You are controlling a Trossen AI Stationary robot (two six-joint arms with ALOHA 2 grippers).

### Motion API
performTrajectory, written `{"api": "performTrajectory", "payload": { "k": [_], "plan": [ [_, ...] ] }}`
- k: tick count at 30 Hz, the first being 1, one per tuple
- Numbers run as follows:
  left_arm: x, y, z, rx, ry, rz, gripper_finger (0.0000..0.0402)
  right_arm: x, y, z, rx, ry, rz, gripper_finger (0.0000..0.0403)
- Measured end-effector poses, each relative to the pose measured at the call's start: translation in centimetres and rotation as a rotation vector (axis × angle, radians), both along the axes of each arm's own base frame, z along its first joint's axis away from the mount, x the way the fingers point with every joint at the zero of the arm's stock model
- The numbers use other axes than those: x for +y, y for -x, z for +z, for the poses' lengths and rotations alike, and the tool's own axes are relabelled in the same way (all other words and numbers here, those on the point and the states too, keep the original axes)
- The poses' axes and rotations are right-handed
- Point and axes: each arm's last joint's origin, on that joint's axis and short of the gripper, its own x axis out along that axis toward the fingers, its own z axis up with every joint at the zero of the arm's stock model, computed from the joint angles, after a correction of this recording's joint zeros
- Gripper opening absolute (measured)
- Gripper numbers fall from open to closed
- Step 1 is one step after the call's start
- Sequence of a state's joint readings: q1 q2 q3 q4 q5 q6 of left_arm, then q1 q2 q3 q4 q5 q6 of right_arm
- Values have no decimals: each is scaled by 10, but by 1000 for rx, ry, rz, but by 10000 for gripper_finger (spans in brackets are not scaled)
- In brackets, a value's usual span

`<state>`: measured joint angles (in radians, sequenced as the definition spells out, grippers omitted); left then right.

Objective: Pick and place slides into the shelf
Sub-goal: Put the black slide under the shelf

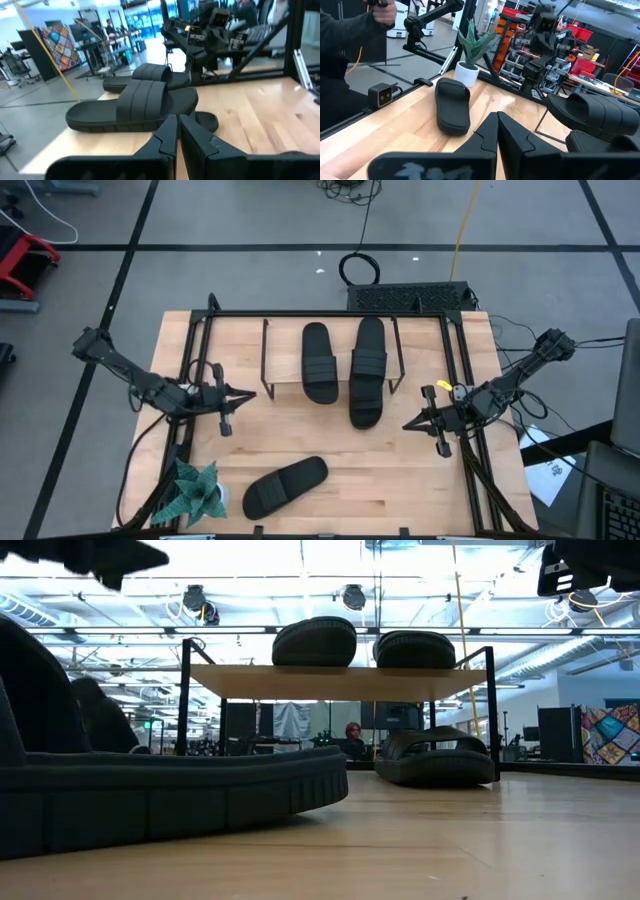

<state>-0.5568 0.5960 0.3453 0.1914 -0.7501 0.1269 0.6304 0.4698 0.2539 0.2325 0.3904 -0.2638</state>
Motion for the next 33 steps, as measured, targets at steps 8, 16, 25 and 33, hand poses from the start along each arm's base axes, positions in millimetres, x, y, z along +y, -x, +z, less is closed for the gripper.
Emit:
{"api": "performTrajectory", "payload": {
  "k": [8,16,25,33],
  "plan": [
    [-15,-21,67,144,-27,-65,24,0,0,-1,8,-4,-1,0],
    [-65,-66,84,313,82,-215,24,0,0,-1,17,-35,-3,0],
    [-158,-79,92,376,96,-417,23,0,0,-2,26,-29,-3,0],
    [-238,-80,84,352,59,-343,4,0,0,-3,31,-25,-3,0]
  ]
}}
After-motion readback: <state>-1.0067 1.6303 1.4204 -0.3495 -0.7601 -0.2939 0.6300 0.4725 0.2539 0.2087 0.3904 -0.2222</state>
